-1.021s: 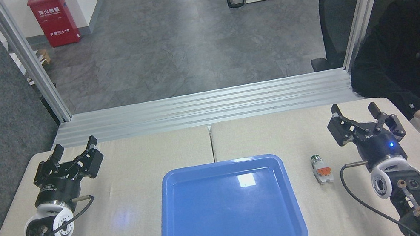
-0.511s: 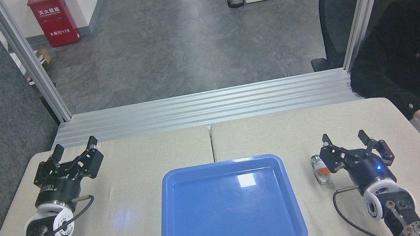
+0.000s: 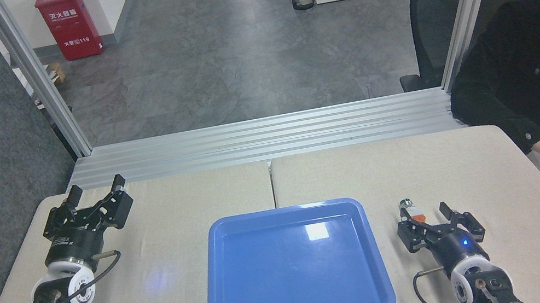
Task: Pick up switch part and place in tray
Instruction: 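Carry the held switch part over the blue tray with the right gripper, then release the switch part into the tray and lift the right gripper away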
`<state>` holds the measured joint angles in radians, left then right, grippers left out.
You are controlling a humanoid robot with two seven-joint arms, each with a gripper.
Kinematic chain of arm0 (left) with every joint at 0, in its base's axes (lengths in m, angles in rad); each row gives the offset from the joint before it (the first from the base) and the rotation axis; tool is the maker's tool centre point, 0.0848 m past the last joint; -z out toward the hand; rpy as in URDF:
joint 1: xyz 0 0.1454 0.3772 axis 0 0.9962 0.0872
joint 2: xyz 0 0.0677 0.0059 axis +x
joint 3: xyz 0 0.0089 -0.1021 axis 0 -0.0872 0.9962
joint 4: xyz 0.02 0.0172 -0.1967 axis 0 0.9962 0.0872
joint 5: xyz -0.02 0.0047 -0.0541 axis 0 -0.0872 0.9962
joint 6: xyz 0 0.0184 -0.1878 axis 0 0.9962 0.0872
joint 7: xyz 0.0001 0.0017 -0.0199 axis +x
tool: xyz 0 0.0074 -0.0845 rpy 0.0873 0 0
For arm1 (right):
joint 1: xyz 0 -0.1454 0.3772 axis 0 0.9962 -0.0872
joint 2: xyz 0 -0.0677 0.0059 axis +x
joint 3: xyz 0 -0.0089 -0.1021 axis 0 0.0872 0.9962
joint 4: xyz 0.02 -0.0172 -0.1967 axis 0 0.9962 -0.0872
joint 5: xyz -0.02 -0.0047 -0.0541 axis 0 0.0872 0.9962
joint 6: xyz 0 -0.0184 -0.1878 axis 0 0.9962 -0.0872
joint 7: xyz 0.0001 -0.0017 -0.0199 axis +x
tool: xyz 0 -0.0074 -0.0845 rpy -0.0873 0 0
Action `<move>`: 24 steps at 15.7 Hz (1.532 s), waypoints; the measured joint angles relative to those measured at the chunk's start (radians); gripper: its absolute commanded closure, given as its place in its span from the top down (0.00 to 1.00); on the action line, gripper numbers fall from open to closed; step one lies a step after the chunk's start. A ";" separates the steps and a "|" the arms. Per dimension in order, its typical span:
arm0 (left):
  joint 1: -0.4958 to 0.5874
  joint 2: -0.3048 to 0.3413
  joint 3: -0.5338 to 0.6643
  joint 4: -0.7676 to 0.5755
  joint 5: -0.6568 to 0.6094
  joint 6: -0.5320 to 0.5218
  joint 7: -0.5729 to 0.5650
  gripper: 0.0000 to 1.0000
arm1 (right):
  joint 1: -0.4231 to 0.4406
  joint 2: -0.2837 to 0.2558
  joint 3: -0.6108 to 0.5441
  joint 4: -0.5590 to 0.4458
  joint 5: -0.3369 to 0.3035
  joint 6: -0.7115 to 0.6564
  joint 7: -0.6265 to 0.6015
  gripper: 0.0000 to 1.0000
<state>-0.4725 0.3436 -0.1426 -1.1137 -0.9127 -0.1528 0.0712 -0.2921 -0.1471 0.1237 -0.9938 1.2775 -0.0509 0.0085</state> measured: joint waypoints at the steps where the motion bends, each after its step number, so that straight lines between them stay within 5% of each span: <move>1: 0.000 0.000 0.000 0.000 0.000 0.000 0.000 1.00 | 0.000 0.003 0.006 0.015 0.001 -0.002 0.000 0.62; 2: 0.000 0.000 0.000 0.000 0.000 0.000 0.000 1.00 | 0.000 0.005 0.012 0.029 0.001 -0.002 0.000 0.22; 3: 0.000 0.000 0.000 0.000 0.000 0.000 0.000 1.00 | 0.000 0.007 0.017 0.040 0.000 -0.002 -0.001 0.00; 9: 0.000 0.000 0.000 0.000 0.000 0.000 0.000 1.00 | -0.029 0.015 -0.008 0.050 -0.074 0.002 -0.015 0.00; 16: 0.000 0.000 0.000 0.000 0.000 0.000 0.000 1.00 | -0.076 0.053 -0.009 -0.165 -0.117 -0.003 0.053 0.00; 24: 0.000 0.000 0.000 -0.001 0.000 0.000 0.000 1.00 | 0.071 0.136 0.167 -0.318 0.045 -0.293 0.348 0.05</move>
<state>-0.4724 0.3436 -0.1427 -1.1142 -0.9127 -0.1526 0.0712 -0.2213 -0.0115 0.2910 -1.3117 1.3228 -0.3441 0.3570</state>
